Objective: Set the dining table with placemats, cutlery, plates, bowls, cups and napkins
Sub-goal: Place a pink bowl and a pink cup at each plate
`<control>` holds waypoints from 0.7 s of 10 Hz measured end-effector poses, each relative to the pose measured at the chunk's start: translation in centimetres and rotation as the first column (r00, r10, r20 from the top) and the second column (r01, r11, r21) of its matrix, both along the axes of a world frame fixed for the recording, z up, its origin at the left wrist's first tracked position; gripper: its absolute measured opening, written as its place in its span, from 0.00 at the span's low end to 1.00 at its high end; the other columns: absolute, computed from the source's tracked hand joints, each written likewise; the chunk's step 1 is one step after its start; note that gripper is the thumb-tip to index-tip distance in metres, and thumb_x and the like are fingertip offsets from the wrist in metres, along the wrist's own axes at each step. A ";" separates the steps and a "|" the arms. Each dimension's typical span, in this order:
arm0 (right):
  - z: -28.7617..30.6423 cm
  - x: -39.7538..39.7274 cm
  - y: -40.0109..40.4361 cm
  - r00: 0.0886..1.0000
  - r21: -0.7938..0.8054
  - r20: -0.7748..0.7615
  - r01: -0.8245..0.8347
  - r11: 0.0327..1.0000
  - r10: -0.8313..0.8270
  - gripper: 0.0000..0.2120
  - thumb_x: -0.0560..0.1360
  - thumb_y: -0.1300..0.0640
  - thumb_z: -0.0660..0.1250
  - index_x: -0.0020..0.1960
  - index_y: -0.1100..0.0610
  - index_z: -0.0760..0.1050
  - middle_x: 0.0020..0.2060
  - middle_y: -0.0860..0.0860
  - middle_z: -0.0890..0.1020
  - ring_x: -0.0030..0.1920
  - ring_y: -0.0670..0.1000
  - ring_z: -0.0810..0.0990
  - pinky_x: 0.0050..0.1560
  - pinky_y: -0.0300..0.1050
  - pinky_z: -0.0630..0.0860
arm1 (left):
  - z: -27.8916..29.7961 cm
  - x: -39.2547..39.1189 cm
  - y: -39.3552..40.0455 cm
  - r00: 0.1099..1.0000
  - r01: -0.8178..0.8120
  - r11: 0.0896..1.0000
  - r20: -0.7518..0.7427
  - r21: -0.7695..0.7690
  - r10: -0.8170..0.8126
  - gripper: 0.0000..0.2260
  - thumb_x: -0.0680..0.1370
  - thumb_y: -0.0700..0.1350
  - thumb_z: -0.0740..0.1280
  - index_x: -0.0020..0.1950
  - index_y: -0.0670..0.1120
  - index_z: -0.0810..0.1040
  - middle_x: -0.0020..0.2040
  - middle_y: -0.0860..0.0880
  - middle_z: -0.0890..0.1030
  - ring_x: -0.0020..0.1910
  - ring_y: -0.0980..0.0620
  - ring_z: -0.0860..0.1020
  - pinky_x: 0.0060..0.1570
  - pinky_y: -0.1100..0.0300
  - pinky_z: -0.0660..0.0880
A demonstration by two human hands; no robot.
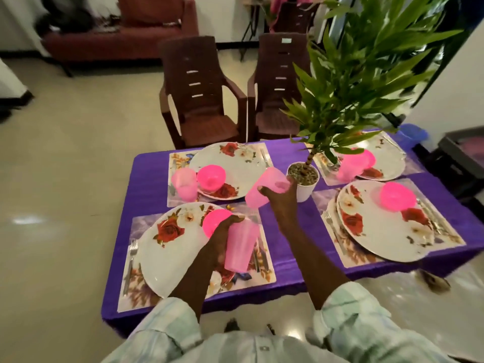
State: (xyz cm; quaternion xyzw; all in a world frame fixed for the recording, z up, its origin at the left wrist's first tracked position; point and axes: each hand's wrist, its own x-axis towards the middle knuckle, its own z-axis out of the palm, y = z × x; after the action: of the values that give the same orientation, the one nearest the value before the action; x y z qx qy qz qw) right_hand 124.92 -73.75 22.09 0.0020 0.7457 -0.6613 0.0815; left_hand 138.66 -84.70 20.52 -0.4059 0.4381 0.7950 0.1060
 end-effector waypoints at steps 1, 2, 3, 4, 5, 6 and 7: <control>-0.4 -0.4 -1.8 0.990 0.122 -0.094 -0.089 0.989 0.101 0.41 0.62 0.57 0.81 0.68 0.56 0.63 0.57 0.53 0.75 0.55 0.53 0.75 0.47 0.37 0.71 | 0.4 0.3 -1.5 1.000 -0.011 1.000 -0.006 -0.026 0.011 0.26 0.67 0.54 0.74 0.59 0.41 0.77 0.51 0.39 0.81 0.49 0.39 0.80 0.55 0.41 0.77; -1.6 -0.7 -3.3 0.969 0.205 -0.124 -0.187 0.961 0.215 0.43 0.62 0.58 0.81 0.70 0.56 0.62 0.58 0.52 0.73 0.57 0.53 0.73 0.51 0.42 0.70 | -1.4 0.8 -2.9 0.999 -0.022 0.999 -0.028 0.048 0.023 0.45 0.58 0.57 0.80 0.69 0.38 0.72 0.59 0.36 0.76 0.56 0.37 0.76 0.58 0.43 0.74; -3.1 -0.8 -4.3 0.957 0.280 -0.107 -0.233 0.931 0.271 0.43 0.62 0.57 0.80 0.71 0.56 0.61 0.61 0.54 0.73 0.60 0.54 0.73 0.55 0.46 0.73 | -1.2 1.7 -3.9 0.989 -0.059 0.974 -0.117 0.220 0.086 0.40 0.64 0.55 0.76 0.70 0.37 0.70 0.56 0.35 0.75 0.48 0.37 0.78 0.48 0.47 0.77; -4.0 -0.6 -5.1 0.952 0.304 -0.088 -0.255 0.918 0.294 0.43 0.61 0.57 0.80 0.70 0.56 0.62 0.61 0.55 0.73 0.61 0.55 0.73 0.56 0.52 0.76 | -1.3 2.1 -4.6 0.982 -0.076 0.954 -0.145 0.291 0.123 0.37 0.67 0.55 0.74 0.70 0.37 0.70 0.55 0.34 0.77 0.47 0.36 0.78 0.46 0.48 0.77; -5.0 -0.3 -5.6 0.947 0.307 -0.067 -0.278 0.910 0.313 0.42 0.61 0.57 0.80 0.70 0.57 0.63 0.60 0.55 0.73 0.61 0.55 0.74 0.57 0.53 0.77 | -1.1 2.3 -5.1 0.975 -0.053 0.942 -0.188 0.332 0.122 0.35 0.63 0.53 0.78 0.65 0.38 0.76 0.51 0.34 0.78 0.45 0.36 0.80 0.44 0.48 0.78; -6.1 0.3 -5.4 0.937 0.321 -0.062 -0.306 0.896 0.342 0.42 0.62 0.58 0.81 0.70 0.57 0.63 0.61 0.55 0.74 0.61 0.56 0.74 0.56 0.50 0.76 | -1.1 2.4 -5.6 0.973 -0.068 0.943 -0.188 0.326 0.135 0.40 0.57 0.53 0.81 0.65 0.39 0.74 0.48 0.36 0.80 0.42 0.37 0.80 0.42 0.48 0.79; -6.7 0.7 -5.3 0.928 0.346 -0.082 -0.316 0.883 0.365 0.43 0.64 0.57 0.80 0.71 0.57 0.61 0.63 0.56 0.72 0.61 0.56 0.74 0.56 0.50 0.75 | -1.4 2.7 -6.0 0.977 -0.069 0.948 -0.169 0.311 0.127 0.45 0.59 0.54 0.79 0.71 0.38 0.68 0.50 0.36 0.78 0.43 0.37 0.79 0.41 0.49 0.79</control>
State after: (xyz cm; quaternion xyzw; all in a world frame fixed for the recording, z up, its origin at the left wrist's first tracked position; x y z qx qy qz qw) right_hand 125.67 -79.06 15.36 -0.1639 0.8373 -0.5023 0.1407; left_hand 141.37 -90.75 19.15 -0.3296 0.2980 0.8917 0.0859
